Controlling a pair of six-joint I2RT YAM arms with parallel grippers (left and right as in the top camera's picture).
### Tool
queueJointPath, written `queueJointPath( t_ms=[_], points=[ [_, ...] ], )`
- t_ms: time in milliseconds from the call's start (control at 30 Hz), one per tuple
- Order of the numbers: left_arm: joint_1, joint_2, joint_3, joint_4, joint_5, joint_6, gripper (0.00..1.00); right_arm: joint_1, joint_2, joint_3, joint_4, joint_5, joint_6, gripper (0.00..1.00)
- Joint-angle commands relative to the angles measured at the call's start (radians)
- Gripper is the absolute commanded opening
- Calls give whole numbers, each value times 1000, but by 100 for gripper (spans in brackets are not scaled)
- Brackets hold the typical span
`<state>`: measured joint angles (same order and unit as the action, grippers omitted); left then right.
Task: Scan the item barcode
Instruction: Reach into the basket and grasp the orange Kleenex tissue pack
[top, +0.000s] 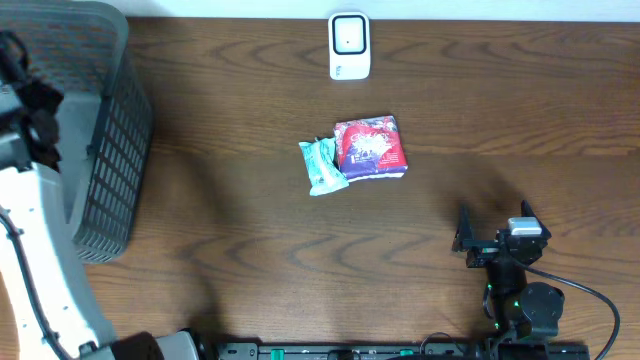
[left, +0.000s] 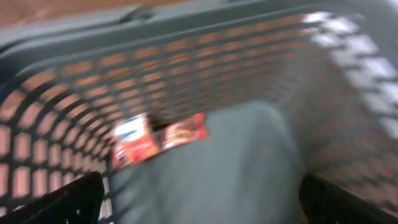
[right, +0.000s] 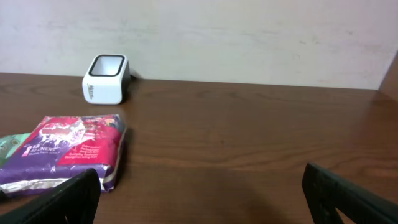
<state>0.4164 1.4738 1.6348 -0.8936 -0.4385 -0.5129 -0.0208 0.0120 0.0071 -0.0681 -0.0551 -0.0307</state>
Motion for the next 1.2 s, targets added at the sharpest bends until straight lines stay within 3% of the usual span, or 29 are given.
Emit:
queueJointPath(
  t_ms=[0,233,400,667,1167],
  points=[
    [95,70,-48,-45,-50,-163,99,13,-6,-2,-3,1,-8,99],
    [168,216,-105,-64,-95,-211,99,13,-6,-2,-3,1,-8,99],
    [167,329,-111,-87,-214,-302,98,13,-6,-2,-3,1,-8,99],
    [168,485,-111,-22,-229,-339,98,13,-6,-2,-3,1,-8,99],
    [197,562,-112,111,-228,-339,98,13,-6,-2,-3,1,-8,99]
  ],
)
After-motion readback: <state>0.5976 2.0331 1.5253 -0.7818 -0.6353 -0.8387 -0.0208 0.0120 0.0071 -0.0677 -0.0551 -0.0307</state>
